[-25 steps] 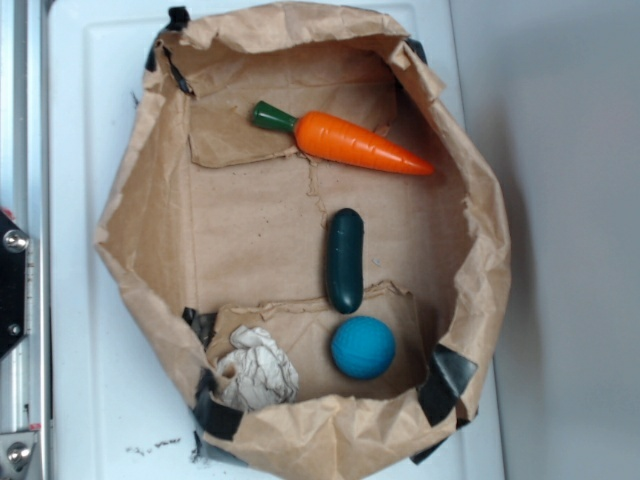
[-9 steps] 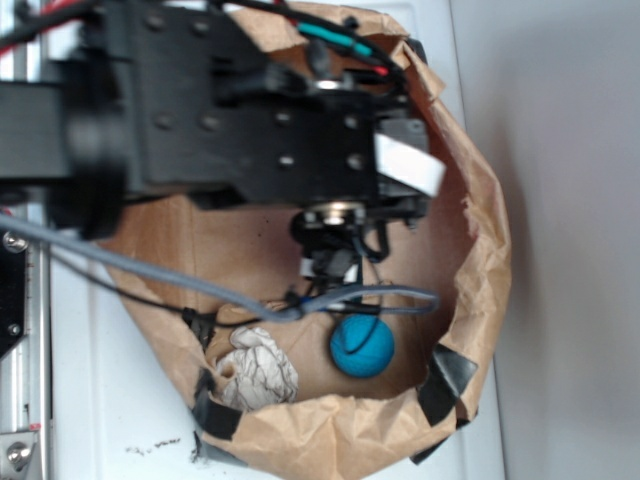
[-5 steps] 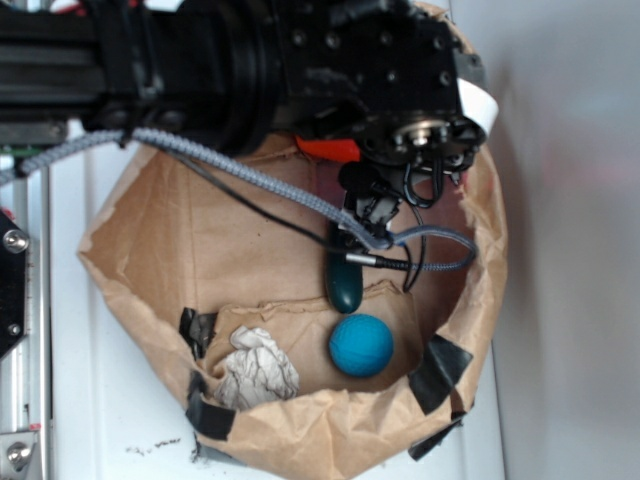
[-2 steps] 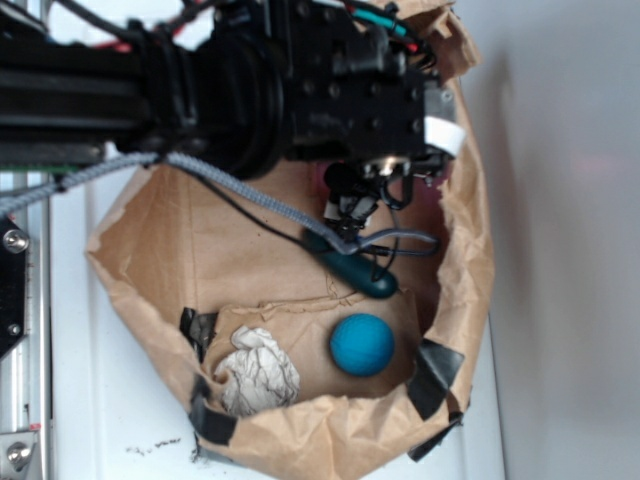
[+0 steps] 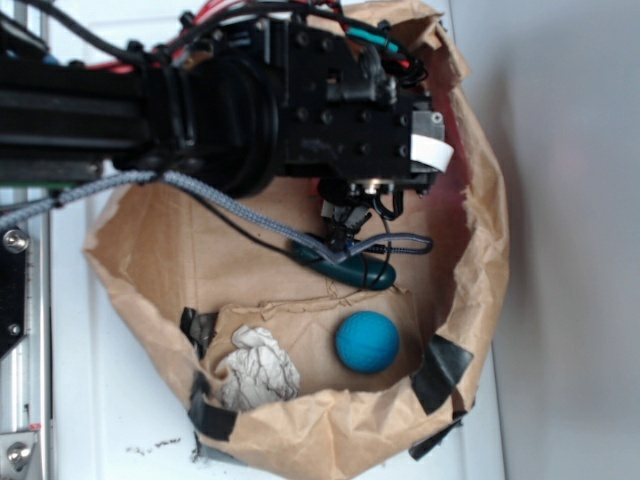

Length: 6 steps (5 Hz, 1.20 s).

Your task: Grab the carrot.

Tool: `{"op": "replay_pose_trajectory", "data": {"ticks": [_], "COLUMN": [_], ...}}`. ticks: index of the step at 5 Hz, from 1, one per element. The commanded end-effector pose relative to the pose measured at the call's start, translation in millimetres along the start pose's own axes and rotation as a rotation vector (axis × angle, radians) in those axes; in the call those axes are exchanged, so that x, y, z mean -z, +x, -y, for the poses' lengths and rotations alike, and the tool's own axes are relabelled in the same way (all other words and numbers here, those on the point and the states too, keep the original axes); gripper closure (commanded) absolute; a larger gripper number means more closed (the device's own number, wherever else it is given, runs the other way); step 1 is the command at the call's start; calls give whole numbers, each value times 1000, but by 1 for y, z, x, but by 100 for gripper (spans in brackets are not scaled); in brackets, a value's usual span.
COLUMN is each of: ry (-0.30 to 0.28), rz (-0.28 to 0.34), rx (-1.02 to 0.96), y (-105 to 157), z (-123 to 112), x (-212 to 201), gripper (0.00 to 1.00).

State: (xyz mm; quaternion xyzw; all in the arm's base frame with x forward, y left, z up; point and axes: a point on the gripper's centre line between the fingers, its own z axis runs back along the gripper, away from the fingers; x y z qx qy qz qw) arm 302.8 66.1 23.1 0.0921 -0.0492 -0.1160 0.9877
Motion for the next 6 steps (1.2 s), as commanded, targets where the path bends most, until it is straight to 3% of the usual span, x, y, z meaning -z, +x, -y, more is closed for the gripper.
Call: {"op": "replay_pose_trajectory", "data": {"ticks": [1, 3, 5, 6], "ry": [-42, -139, -135, -95], "rz": [100, 195, 213, 223], "rx": [-25, -48, -65, -53], "y": [10, -4, -22, -24], "z": [-9, 7, 23, 28], "x": [-49, -130, -170, -167], "gripper": [100, 100, 100, 100]}}
